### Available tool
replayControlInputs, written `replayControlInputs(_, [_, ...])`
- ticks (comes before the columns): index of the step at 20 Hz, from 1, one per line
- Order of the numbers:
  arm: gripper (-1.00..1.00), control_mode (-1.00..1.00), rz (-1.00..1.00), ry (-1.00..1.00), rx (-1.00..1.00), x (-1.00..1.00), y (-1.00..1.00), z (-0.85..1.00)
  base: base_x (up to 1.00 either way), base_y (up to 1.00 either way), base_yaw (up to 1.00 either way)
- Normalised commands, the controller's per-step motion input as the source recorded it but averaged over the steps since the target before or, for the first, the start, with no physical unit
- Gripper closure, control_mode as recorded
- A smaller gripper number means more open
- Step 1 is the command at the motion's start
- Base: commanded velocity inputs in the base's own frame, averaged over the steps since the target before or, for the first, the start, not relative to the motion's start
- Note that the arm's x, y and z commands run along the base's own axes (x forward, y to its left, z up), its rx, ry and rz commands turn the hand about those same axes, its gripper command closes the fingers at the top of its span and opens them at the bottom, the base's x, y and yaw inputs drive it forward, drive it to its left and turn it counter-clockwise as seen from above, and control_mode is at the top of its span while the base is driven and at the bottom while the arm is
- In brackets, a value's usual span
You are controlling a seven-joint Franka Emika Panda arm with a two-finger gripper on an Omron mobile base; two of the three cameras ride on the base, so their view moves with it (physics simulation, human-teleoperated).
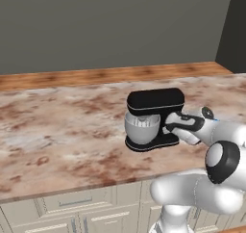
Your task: Add butter and sugar cubes to the stand mixer bowl and then turn on the stand mixer to begin making frosting.
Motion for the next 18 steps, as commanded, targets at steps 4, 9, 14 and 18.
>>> replayControlInputs(4, [1.00,-1.00,0.06,0.09,0.44,0.56,-0.08,-0.12,0.00,0.00,0.00])
replayControlInputs(9, [1.00,-1.00,0.01,0.17,0.43,0.55,-0.34,-0.06,0.00,0.00,0.00])
replayControlInputs(14, [1.00,-1.00,0.00,0.27,0.35,0.07,-0.64,-0.23,0.00,0.00,0.00])
replayControlInputs(18, [1.00,-1.00,0.00,0.25,0.36,0.00,-0.69,-0.29,0.00,0.00,0.00])
